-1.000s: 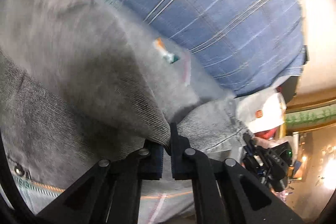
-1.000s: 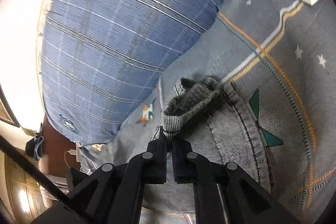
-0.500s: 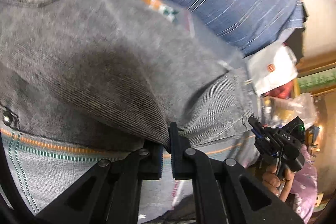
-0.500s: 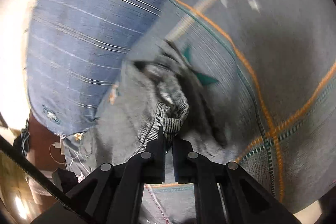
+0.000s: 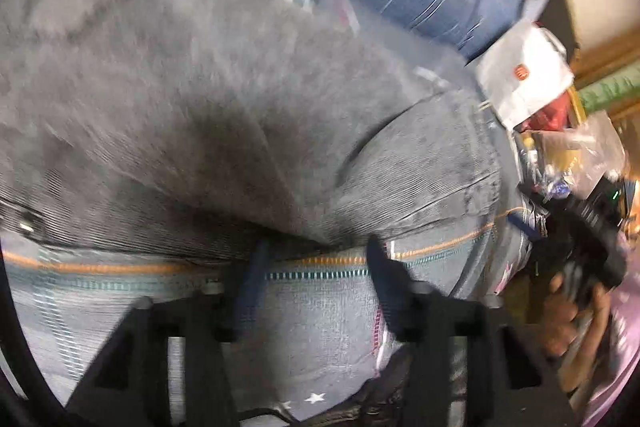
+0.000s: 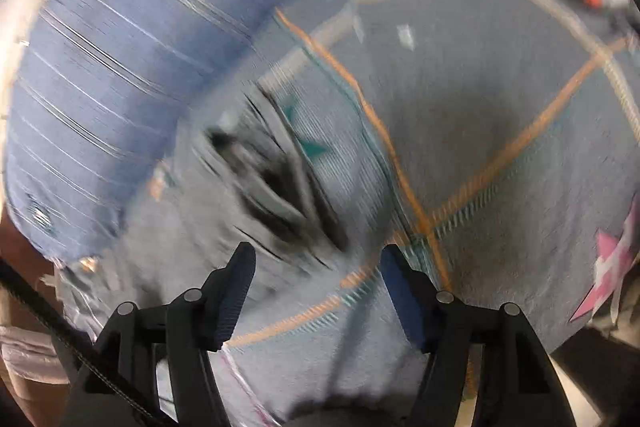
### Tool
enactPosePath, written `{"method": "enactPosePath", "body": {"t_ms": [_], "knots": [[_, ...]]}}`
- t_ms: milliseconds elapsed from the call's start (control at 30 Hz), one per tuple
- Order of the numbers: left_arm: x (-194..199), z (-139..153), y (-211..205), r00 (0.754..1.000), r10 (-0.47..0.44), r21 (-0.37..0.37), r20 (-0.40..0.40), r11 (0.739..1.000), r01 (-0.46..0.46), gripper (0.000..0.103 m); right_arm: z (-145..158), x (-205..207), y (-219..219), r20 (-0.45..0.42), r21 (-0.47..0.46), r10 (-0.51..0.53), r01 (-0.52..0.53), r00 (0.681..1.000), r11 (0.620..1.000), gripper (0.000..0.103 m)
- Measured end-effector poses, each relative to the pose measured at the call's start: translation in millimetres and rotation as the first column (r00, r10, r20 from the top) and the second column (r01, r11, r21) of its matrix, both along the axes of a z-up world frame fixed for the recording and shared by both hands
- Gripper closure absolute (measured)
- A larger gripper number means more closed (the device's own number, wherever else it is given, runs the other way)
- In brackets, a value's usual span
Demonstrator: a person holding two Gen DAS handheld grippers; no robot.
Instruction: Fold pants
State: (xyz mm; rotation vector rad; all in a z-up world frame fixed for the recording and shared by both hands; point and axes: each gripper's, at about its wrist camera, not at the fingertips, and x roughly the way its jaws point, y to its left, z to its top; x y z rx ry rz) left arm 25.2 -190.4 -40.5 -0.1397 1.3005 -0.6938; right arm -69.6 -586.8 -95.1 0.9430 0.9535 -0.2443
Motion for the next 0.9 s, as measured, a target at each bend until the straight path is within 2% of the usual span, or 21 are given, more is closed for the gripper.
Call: {"method": "enactPosePath", "body": {"t_ms": [67, 133, 200, 267, 333, 367, 400, 433, 500, 600, 667, 733, 800, 833, 867, 900], "knots": [[-2.7, 11.8, 7.4, 0.997, -0.002, 0.004, 0.075, 1.0, 0.002, 0.051, 24.7, 9.0, 2.6, 0.09, -0.058, 0.036, -0.031, 0.995, 0.998, 0.029], [2.2, 22.0, 6.8, 0.991, 0.022, 0.001, 0.129, 1.0, -0.022, 0.05, 38.4, 33.3, 8.0, 0.131, -0.117, 0.114, -0.099, 0.985, 0.988, 0.03], [6.9, 27.7, 11.1, 0.983, 0.04, 0.008, 0.177, 0.999, -0.042, 0.048, 37.5, 57.9, 12.4, 0.16, -0.102, 0.17, -0.155, 0.972, 0.983, 0.038], [10.7, 29.9, 13.5, 0.978, 0.044, 0.031, 0.206, 0.998, -0.051, 0.048, 24.4, 85.6, 11.8, 0.134, -0.067, 0.195, -0.188, 0.972, 0.98, 0.046], [15.3, 31.3, 20.9, 0.977, 0.049, 0.035, 0.205, 0.998, -0.058, 0.048, 8.9, 104.3, 7.2, 0.07, -0.056, 0.199, -0.196, 0.977, 0.979, 0.046], [16.6, 31.6, 19.7, 0.977, 0.053, 0.03, 0.204, 0.998, -0.061, 0.048, 0.3, 111.0, 5.0, 0.06, -0.026, 0.205, -0.204, 0.977, 0.979, 0.056], [18.7, 31.3, 21.9, 0.977, 0.06, 0.025, 0.203, 0.997, -0.066, 0.048, -6.5, 118.4, 6.6, 0.064, 0.018, 0.219, -0.22, 0.974, 0.975, 0.079], [17.8, 32.4, 25.3, 0.977, 0.062, 0.023, 0.203, 0.997, -0.068, 0.048, -13.3, 121.9, 7.1, 0.066, 0.064, 0.234, -0.239, 0.97, 0.969, 0.09], [20.3, 33.6, 31.9, 0.976, 0.064, 0.014, 0.206, 0.998, -0.068, 0.048, -10.4, 116.9, 4.3, 0.102, 0.077, 0.227, -0.235, 0.969, 0.969, 0.091], [24.8, 37.0, 39.2, 0.972, 0.081, -0.012, 0.22, 0.997, -0.08, 0.048, 21.8, 93.0, -4.9, 0.165, -0.011, 0.169, -0.169, 0.972, 0.986, 0.092], [27.2, 37.9, 40.0, 0.97, 0.091, -0.031, 0.227, 0.996, -0.087, 0.048, 48.2, 73.9, -12.3, 0.244, -0.06, 0.126, -0.115, 0.962, 0.992, 0.092], [31.8, 34.3, 37.4, 0.97, 0.093, -0.026, 0.224, 0.996, -0.09, 0.047, 55.4, 61.7, -21.6, 0.253, -0.101, 0.074, -0.05, 0.965, 0.994, 0.09], [35.1, 29.2, 34.8, 0.974, 0.09, -0.019, 0.21, 0.996, -0.088, 0.047, 34.2, 65.9, -30.1, 0.177, -0.073, 0.052, -0.04, 0.983, 0.997, 0.08], [35.4, 27.7, 35.3, 0.975, 0.09, -0.022, 0.202, 0.996, -0.087, 0.047, 16.3, 74.0, -30.4, 0.108, -0.045, 0.059, -0.055, 0.992, 0.997, 0.07], [34.8, 27.9, 36.1, 0.976, 0.087, -0.025, 0.199, 0.996, -0.083, 0.047, -3.4, 77.8, -31.6, 0.039, -0.011, 0.064, -0.063, 0.997, 0.998, 0.055], [33.1, 29.0, 37.9, 0.976, 0.079, -0.025, 0.205, 0.997, -0.076, 0.047, -20.9, 75.5, -32.5, -0.007, 0.03, 0.053, -0.052, 0.999, 0.998, 0.052]]}}
